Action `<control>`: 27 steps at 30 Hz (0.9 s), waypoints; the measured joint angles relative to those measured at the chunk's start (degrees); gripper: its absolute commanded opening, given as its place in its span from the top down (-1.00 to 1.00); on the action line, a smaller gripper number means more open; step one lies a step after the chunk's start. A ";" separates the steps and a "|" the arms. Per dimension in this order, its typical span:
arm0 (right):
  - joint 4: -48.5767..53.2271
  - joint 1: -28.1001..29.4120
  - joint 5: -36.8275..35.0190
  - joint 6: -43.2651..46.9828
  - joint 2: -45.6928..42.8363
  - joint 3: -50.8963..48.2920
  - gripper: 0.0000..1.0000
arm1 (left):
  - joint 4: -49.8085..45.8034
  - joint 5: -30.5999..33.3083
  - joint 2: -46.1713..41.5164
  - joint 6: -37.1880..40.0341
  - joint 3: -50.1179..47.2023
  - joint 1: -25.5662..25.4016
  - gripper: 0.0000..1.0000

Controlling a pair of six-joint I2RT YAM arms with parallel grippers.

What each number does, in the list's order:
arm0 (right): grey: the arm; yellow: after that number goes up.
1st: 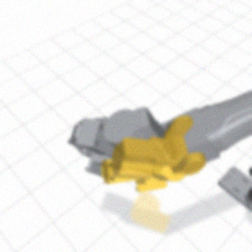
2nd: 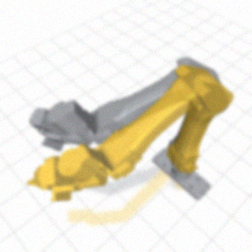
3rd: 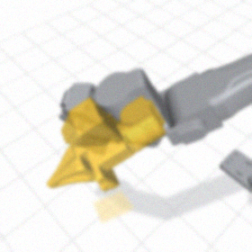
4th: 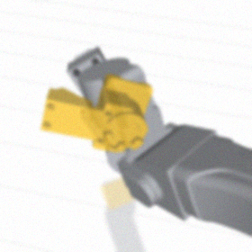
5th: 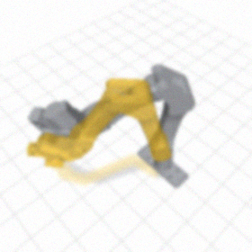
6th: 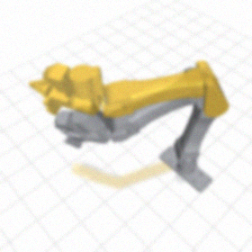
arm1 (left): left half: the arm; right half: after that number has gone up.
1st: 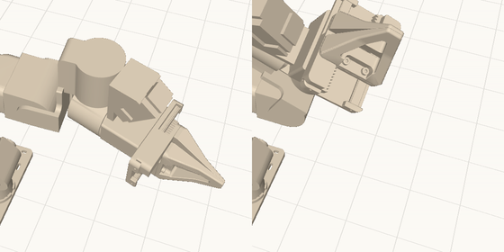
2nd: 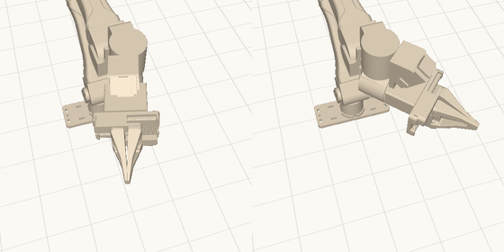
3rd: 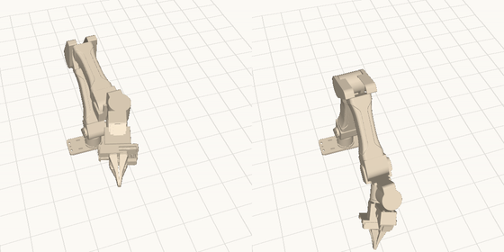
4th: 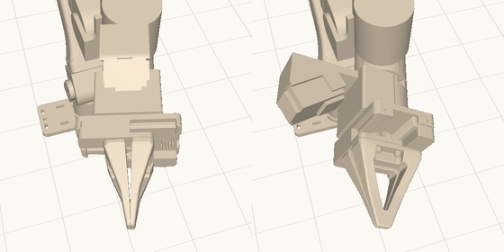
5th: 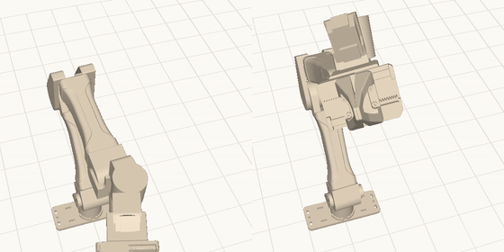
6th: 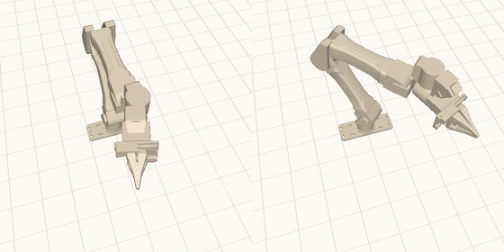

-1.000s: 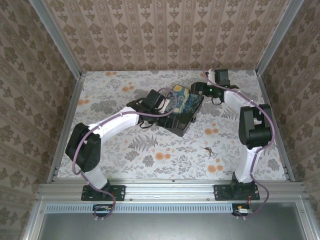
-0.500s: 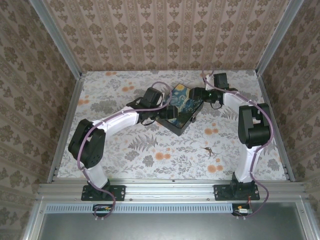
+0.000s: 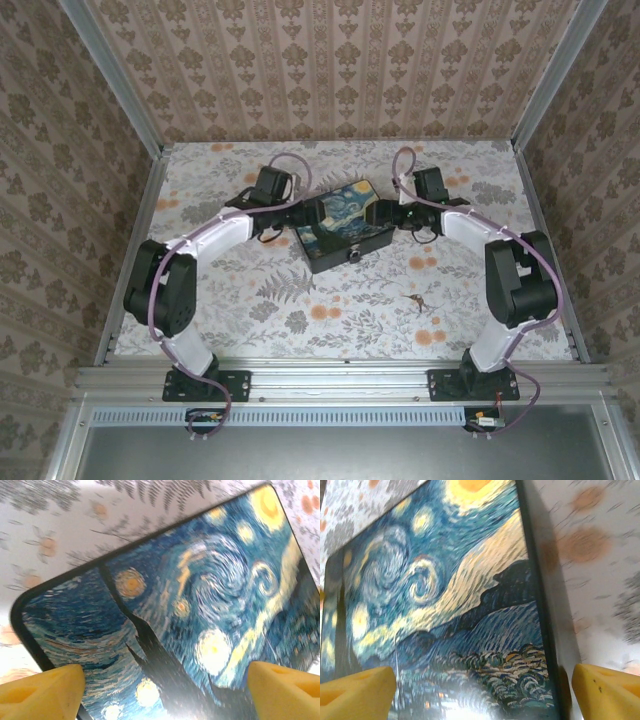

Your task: Unlock the padlock with the key

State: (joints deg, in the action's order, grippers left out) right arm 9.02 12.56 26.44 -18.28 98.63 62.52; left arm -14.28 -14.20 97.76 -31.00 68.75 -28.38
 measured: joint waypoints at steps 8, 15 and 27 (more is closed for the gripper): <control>0.07 6.27 -3.80 -3.28 -3.23 -2.99 -0.84 | -3.76 -1.53 -0.15 5.77 2.93 6.40 -0.74; 0.39 6.08 -6.14 -4.52 -4.11 -2.99 -0.82 | -11.47 3.28 -7.04 7.04 1.29 5.66 -0.73; -2.69 6.14 -6.34 -7.89 -3.52 -3.02 -0.66 | -7.23 1.18 -3.41 3.48 -6.82 2.60 -0.65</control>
State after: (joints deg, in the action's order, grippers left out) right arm 6.33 18.70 20.10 -26.17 95.11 59.51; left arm -21.52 -13.02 94.35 -27.53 61.93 -25.78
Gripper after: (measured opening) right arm 0.840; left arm 0.831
